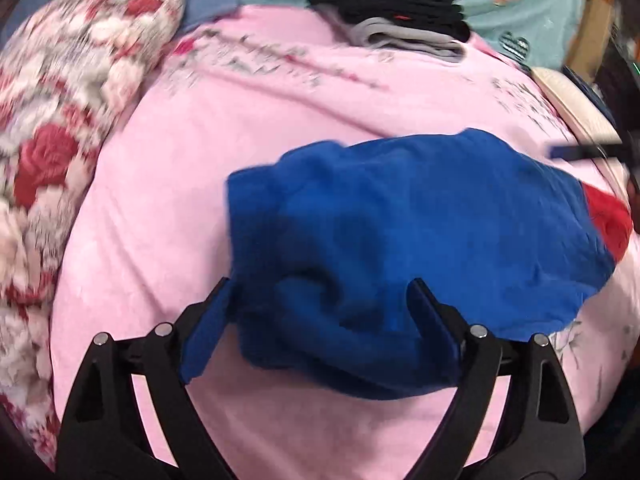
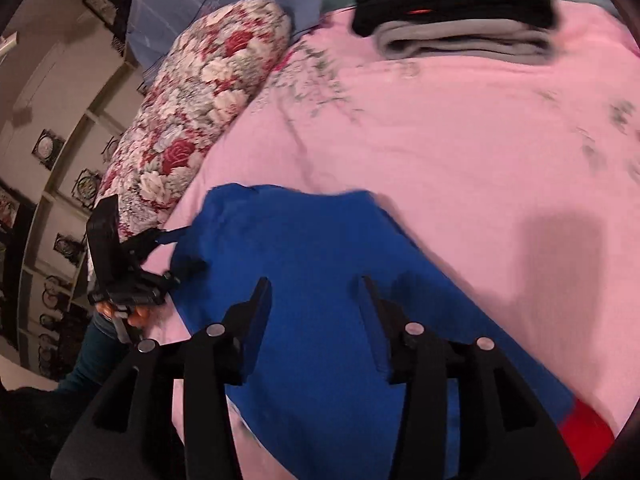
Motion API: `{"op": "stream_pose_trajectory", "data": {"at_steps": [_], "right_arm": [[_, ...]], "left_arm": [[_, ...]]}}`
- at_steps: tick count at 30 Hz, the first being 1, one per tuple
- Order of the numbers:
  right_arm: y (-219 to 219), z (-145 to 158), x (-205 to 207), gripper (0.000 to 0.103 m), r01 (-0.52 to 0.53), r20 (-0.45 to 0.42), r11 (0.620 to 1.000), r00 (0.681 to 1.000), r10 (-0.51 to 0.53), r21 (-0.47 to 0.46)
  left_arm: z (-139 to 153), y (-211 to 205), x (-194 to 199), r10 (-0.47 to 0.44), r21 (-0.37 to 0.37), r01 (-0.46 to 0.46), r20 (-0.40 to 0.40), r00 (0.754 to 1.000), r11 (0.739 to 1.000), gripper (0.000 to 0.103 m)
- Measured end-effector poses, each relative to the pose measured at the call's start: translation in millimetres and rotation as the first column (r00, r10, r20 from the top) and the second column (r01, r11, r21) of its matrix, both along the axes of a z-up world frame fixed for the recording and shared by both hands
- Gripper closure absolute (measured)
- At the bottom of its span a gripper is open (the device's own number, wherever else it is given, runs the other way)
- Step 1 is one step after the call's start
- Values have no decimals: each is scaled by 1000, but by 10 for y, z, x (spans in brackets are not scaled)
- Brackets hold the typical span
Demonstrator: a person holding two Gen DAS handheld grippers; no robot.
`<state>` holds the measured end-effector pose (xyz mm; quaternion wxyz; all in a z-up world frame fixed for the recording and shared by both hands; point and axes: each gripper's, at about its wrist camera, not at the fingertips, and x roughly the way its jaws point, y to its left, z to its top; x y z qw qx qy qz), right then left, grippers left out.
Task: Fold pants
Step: 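Grasp the blue fabric edge with the right gripper and pull it flat, then release the red leg with the right gripper and smooth the pants flat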
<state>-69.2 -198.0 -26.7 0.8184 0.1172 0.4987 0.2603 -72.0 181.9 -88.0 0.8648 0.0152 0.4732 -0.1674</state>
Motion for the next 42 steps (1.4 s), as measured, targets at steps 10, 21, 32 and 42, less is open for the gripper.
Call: {"op": "stream_pose_trajectory", "data": {"at_steps": [10,21,32,42], "right_arm": [[-1955,-271,-1519,52,493,-5,865,869,-495,94],[-2329,-446,-2280,43,691,-177,673,721,-670,264],[-2338,-536,-1974,41,773,-392,616,619,-681,150],[-2246,-554,-1773,9,760,-407,607,642,-650,231]], "left_arm": [[444,-306,-291,-122,-70,131,116,986,989,10],[532,-841,-289,-226,13,226,117,967,974,10],[514,-1483,-361,-360,-24,366,134,923,930,10],[694,-1745,-253,-425,-159,450,167,889,879,10]]}}
